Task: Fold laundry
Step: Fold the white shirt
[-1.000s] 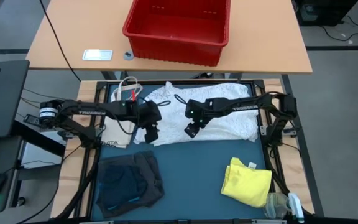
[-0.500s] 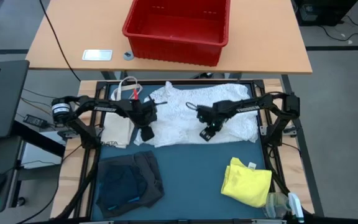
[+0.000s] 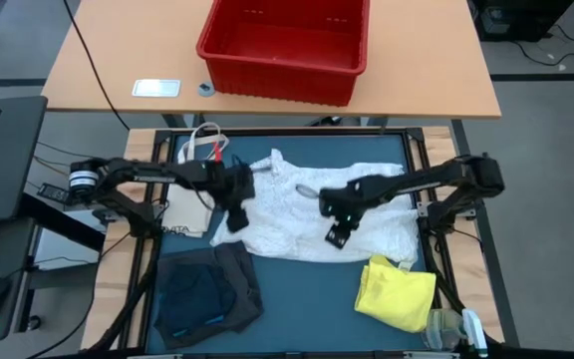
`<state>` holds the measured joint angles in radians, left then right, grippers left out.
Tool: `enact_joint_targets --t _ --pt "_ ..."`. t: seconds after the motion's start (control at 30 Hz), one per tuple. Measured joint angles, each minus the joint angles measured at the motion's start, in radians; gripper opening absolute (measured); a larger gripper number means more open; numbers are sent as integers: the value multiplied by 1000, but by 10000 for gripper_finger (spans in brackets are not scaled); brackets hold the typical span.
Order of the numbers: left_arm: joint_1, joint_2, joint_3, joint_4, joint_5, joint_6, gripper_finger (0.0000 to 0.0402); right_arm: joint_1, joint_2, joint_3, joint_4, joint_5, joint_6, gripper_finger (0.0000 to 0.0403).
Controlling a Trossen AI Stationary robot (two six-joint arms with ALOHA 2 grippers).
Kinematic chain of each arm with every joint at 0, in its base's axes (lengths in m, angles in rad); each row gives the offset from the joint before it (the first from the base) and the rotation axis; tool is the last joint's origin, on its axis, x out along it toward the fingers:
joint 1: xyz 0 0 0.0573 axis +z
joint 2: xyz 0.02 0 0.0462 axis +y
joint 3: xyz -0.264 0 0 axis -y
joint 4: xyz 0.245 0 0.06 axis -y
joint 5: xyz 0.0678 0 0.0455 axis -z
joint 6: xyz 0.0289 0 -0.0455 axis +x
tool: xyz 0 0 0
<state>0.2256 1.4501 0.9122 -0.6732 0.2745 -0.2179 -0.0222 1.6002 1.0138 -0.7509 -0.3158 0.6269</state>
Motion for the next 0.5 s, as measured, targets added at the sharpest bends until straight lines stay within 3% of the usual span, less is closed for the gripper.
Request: enact_joint_targets --t 0.1,0.23,0.37,0.5 --pt "86 -12 80 21 -47 99 156 -80 -85 0 -17 37 -29 113" --pt "246 44 153 109 18 232 156 -217 -161 0 -29 89 -62 114" --pt "374 180 228 192 60 376 156 -329 -201 0 -37 87 -62 114" --pt "448 343 370 220 18 421 156 -380 -220 0 -53 87 -51 114"
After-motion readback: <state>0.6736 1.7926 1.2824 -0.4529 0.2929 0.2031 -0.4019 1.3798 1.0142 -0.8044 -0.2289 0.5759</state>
